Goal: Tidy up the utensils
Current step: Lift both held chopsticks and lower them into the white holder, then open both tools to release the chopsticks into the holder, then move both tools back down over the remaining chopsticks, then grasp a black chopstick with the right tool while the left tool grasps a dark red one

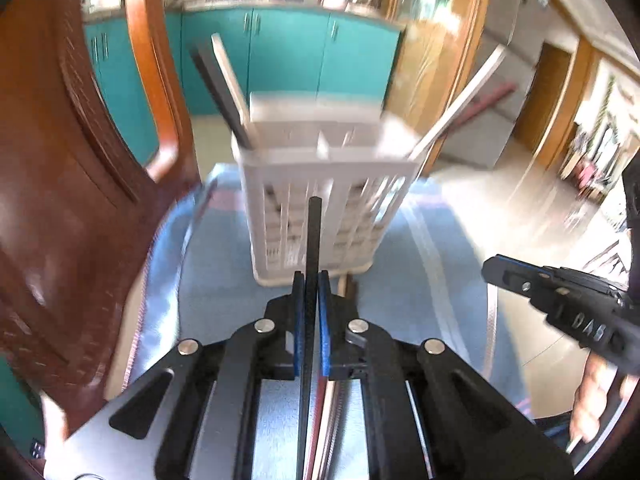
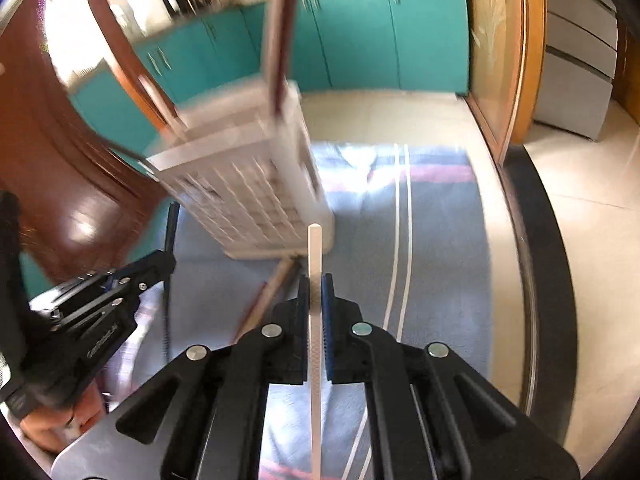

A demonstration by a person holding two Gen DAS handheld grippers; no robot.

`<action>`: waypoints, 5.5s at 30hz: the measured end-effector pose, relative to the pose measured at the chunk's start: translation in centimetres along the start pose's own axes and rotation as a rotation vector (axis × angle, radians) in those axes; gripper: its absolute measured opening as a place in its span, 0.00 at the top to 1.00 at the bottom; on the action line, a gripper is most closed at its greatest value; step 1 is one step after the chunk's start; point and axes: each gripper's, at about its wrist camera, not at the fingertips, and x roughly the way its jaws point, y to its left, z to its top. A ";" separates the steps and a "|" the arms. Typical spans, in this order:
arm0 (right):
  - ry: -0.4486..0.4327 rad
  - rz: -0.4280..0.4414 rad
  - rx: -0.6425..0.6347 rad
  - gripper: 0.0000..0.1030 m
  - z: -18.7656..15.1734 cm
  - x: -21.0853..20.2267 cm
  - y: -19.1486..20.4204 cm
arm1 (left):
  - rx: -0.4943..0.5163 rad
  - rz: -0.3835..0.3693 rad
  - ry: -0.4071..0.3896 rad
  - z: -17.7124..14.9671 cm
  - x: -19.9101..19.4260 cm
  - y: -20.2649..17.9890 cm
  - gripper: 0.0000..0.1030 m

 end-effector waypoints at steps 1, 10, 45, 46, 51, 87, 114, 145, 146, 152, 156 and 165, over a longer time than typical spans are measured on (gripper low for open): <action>-0.023 0.015 0.002 0.94 0.2 -1.1 -0.1 | -0.001 -0.007 -0.022 0.3 -1.0 0.1 0.93; -0.273 0.078 0.033 0.93 3.5 -9.6 0.6 | -0.091 -0.061 -0.271 3.9 -10.1 1.1 0.93; -0.502 -0.072 0.009 0.85 8.6 -5.3 3.9 | -0.298 0.100 -0.470 6.8 -6.2 5.2 0.93; -0.506 -0.071 0.009 0.82 8.4 -5.6 3.8 | -0.294 0.097 -0.467 6.6 -6.3 5.2 0.93; -0.533 -0.053 -0.013 0.77 6.8 -7.9 3.4 | -0.263 0.095 -0.459 5.3 -7.3 5.4 0.86; 0.256 -0.135 -0.117 0.76 -3.9 15.4 6.1 | -0.203 0.202 0.049 -0.1 1.7 6.9 0.41; 0.211 -0.189 -0.128 0.75 -2.9 16.3 6.1 | -0.200 0.235 0.090 -1.0 3.1 7.3 0.38; 0.262 -0.068 0.101 0.94 -2.0 14.1 2.9 | -0.196 0.257 0.049 -0.7 2.4 7.1 0.36; 0.257 -0.091 0.109 0.94 -1.9 13.9 2.2 | -0.195 0.255 0.050 -0.6 2.5 7.0 0.36; 0.258 -0.128 0.078 0.93 -3.5 11.9 0.3 | -0.161 0.229 0.087 -1.0 3.6 5.6 0.33; 0.259 -0.184 0.019 0.84 -3.7 11.8 -0.2 | -0.134 0.207 0.160 -1.7 5.4 4.7 0.33; 0.282 -0.190 0.080 0.80 -3.5 12.1 -1.2 | -0.030 0.163 0.343 -5.1 9.7 2.1 0.52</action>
